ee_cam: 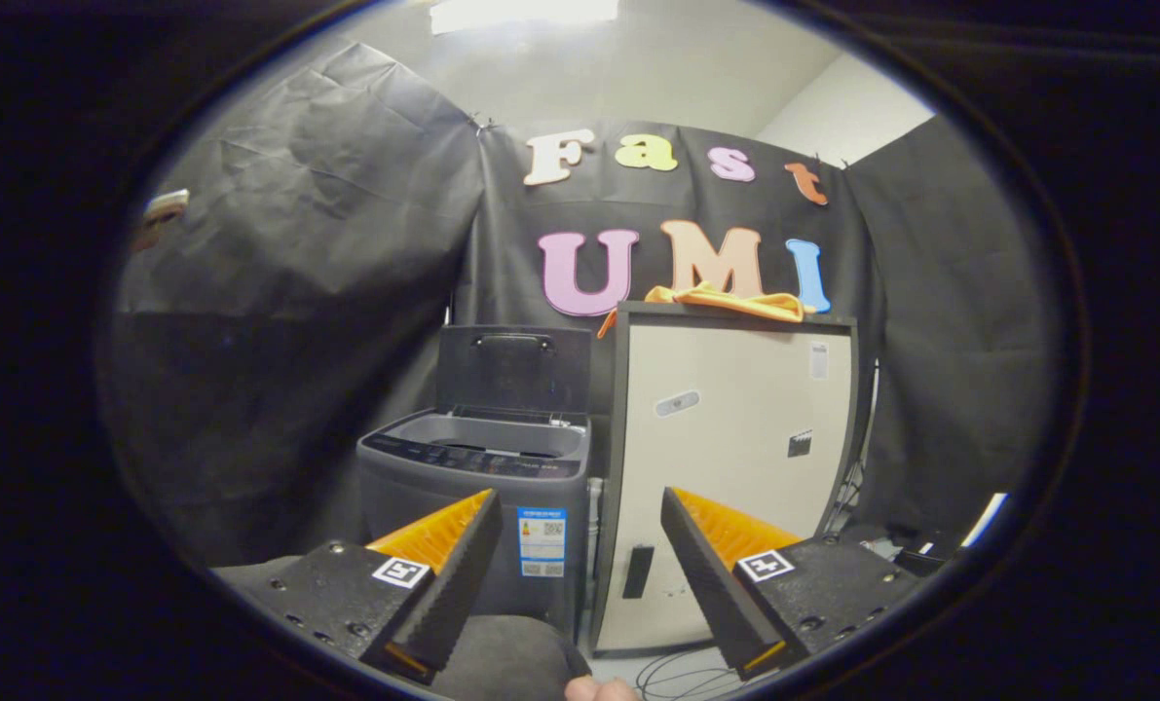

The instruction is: Put the clothes into the washing machine and then close the washing machine lid.

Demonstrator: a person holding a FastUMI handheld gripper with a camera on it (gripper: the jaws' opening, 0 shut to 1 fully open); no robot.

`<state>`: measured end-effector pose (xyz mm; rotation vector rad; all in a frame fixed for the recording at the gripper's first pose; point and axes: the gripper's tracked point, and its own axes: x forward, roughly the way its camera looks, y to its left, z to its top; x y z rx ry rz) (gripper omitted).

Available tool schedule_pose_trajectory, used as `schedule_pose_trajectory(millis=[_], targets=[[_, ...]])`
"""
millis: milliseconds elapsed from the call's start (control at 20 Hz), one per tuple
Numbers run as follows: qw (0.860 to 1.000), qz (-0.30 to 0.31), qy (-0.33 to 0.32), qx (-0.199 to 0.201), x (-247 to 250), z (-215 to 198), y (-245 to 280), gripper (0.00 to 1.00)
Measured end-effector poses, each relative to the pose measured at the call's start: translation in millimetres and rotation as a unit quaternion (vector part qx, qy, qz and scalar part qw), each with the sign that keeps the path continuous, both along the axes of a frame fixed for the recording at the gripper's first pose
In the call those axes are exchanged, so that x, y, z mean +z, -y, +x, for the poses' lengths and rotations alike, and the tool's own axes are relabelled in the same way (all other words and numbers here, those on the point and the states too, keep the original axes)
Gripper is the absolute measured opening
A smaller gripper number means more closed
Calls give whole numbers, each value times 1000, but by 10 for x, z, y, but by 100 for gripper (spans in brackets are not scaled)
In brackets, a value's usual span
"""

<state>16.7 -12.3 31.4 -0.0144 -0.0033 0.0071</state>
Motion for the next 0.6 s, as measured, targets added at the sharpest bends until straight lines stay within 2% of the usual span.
schedule_pose_trajectory(millis=[200,600], targets=[[999,35,-11,-5,133,218,171,99],[999,10,-2,-36,641,699,626,99]])
